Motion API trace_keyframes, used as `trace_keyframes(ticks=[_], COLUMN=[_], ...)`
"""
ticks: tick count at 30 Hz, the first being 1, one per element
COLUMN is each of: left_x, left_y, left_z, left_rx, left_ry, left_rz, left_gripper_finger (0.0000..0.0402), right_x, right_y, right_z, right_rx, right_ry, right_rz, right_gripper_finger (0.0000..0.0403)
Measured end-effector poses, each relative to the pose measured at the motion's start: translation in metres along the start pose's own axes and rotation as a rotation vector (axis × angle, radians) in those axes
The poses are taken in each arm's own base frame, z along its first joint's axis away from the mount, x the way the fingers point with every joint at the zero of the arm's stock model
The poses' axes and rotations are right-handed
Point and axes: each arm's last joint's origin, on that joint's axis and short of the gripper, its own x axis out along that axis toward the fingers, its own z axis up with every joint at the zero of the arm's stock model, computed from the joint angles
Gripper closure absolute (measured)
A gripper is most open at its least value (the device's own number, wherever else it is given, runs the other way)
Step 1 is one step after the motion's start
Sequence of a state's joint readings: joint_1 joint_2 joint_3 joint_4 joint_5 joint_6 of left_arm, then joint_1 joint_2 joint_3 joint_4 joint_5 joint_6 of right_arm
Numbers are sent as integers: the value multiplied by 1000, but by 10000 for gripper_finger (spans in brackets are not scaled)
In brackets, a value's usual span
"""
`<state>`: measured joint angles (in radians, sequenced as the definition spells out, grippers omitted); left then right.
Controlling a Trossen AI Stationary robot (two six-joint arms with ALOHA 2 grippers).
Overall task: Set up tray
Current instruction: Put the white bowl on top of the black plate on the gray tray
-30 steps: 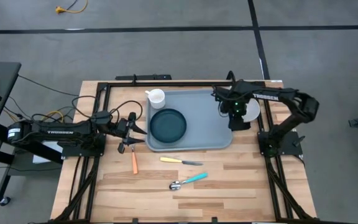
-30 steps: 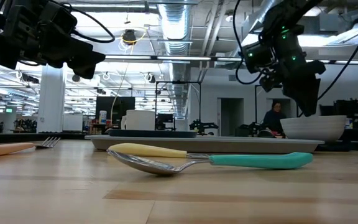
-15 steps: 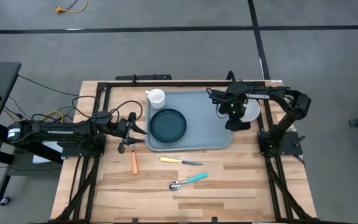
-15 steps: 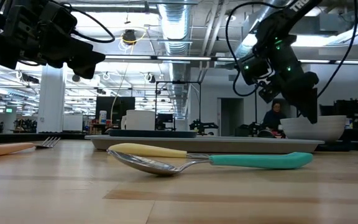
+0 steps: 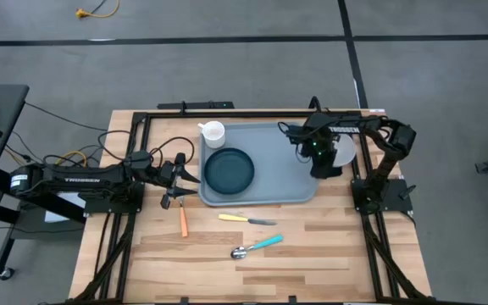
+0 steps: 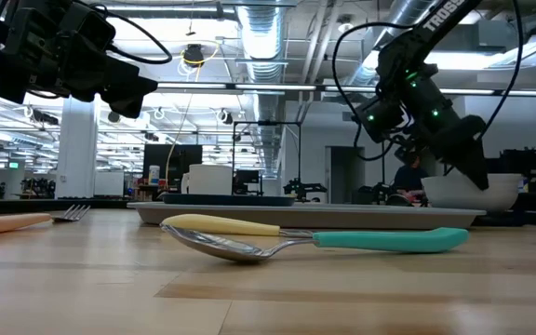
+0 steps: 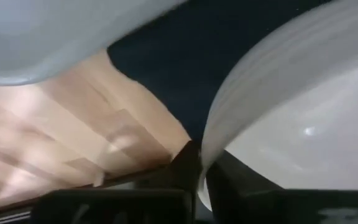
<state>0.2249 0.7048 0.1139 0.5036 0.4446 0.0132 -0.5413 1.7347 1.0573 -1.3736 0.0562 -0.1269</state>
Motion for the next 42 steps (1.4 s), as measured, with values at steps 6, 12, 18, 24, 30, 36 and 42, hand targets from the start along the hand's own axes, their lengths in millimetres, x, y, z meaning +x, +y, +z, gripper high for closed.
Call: trace_keyframes(ticks=[6, 12, 18, 24, 30, 36, 42], left_x=[0, 0, 0, 0, 0, 0, 0], left_y=[0, 0, 0, 0, 0, 1, 0], left_z=[0, 0, 0, 0, 0, 1, -2], left_rx=[0, 0, 0, 0, 1, 2, -43], left_ry=[0, -1, 0, -1, -2, -7, 23], left_rz=[10, 13, 14, 15, 15, 16, 16], left_gripper_finger=[242, 242, 242, 242, 242, 242, 242], right_x=[-3, -18, -54, -100, -132, -149, -167], right_y=[-10, -13, -5, 19, 59, 108, 149], right_z=[-9, -15, -12, -8, 11, 55, 91], right_rx=[58, 78, 49, -37, -171, -433, -656], right_ry=[40, 77, -12, -196, -312, -349, -432], right_rz=[-38, -94, -136, -188, -234, -274, -351], right_gripper_finger=[398, 400, 401, 402, 402, 402, 403])
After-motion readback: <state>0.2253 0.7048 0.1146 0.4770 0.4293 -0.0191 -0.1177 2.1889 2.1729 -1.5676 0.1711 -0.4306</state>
